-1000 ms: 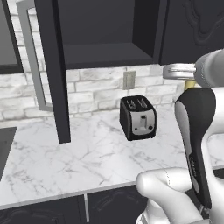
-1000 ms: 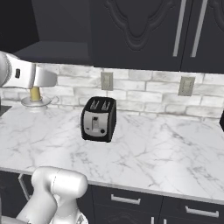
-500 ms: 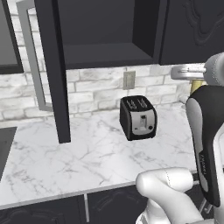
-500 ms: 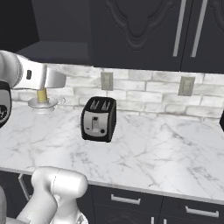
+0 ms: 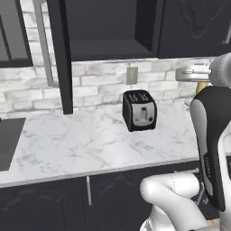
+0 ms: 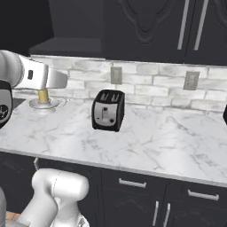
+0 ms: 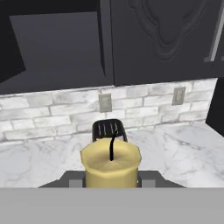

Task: Get the candle and the beer from the cabinet and move them to the dining counter.

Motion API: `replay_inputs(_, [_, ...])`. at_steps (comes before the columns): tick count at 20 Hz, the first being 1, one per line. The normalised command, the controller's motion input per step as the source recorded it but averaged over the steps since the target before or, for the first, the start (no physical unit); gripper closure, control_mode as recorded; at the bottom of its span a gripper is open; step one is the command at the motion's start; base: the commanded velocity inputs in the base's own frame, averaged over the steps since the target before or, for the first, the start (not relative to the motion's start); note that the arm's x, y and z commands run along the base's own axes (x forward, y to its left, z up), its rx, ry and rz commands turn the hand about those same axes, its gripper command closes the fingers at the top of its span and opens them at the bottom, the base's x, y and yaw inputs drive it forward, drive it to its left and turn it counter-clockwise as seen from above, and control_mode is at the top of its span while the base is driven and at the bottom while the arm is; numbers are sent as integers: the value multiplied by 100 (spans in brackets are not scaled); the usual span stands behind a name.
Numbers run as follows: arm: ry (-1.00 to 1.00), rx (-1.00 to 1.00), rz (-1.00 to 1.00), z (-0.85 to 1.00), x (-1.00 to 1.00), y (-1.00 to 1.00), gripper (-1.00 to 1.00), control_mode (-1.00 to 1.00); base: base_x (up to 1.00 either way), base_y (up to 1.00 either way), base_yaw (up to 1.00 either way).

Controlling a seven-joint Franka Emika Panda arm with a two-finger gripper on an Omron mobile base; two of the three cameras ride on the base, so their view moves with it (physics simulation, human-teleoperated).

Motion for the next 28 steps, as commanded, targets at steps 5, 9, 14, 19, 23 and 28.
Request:
replay_inputs(5, [0, 0, 0, 0, 0, 0, 100, 100, -100, 0, 37])
replay_inputs(9, [0, 0, 0, 0, 0, 0, 100, 100, -75, 0, 71])
replay_inputs(14, [0, 0, 0, 0, 0, 0, 100, 100, -18, 2, 100])
replay_inputs(19, [0, 0, 0, 0, 0, 0, 100, 100, -8, 0, 100])
replay_inputs(23, [0, 0, 0, 0, 0, 0, 100, 100, -6, 0, 100])
replay_inputs(28, [0, 0, 0, 0, 0, 0, 100, 100, -1, 0, 100])
